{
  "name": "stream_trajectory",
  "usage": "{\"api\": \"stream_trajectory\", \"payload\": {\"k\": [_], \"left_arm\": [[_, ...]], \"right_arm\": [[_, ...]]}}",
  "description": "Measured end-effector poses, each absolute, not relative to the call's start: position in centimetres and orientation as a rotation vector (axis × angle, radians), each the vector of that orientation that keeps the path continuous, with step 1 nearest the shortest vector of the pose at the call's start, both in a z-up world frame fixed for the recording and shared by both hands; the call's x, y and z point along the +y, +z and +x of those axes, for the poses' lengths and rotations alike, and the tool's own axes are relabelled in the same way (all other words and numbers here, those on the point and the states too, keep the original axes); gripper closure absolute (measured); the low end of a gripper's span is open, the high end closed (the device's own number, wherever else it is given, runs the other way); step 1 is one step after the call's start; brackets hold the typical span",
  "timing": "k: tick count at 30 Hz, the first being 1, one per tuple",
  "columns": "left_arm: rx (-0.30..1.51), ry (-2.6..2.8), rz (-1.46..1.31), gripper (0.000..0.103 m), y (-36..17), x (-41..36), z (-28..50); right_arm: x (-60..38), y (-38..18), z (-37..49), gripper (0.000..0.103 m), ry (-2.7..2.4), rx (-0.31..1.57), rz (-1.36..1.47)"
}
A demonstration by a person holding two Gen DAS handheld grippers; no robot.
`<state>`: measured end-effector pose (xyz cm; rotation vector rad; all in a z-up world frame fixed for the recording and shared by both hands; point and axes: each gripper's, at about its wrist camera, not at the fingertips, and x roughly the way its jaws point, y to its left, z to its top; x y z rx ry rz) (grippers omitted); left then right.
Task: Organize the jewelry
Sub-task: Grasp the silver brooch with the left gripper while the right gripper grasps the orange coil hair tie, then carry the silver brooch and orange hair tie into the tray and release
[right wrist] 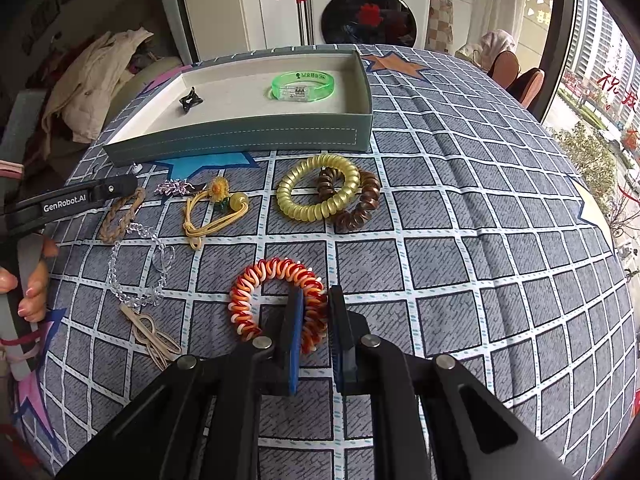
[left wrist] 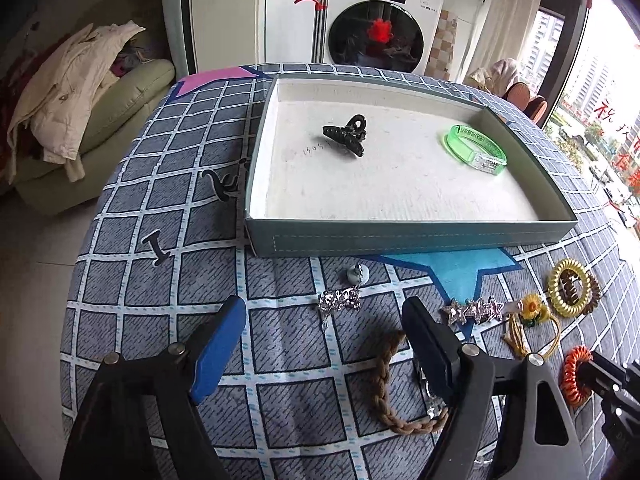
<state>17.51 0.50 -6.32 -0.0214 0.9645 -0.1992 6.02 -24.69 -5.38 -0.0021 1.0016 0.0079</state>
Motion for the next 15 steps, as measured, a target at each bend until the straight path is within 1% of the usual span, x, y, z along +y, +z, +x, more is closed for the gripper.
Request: {"api": "stream_trajectory", "payload": {"k": [1,3,5,6,7,15], "left_arm": [[0.96,-0.2,-0.007,0.016,-6.2,0.4,17.6],[0.955,-0.203,0.018,0.023,-6.3,0.0,17.7],[0.936,-0.205,0.049,0.042,-6.2,-0.4,17.4],[0.927,-0.21,0.058,0.061,-6.1,-0.5,17.2],[0.928,-0.22,0.052,0.068,-6.1,-0.4,17.2],[0.925,-0.264,-0.018,0.07,-5.2,0.1,16.5]], "right_arm": [[-24.7,-5.4,6.0,0.09,0.009,1.001,-0.001],[-24.7,-5.4,6.0,0.09,0.009,1.001,0.001],[-24.7,-5.4,6.0,0.09,0.01,0.999,0.005],[-24.7,-5.4,6.0,0.09,0.011,0.999,0.008],[-24.8,-5.4,6.0,0.09,0.012,0.999,0.014],[-25.7,-4.9,6.2,0.09,0.034,1.005,0.095]]}}
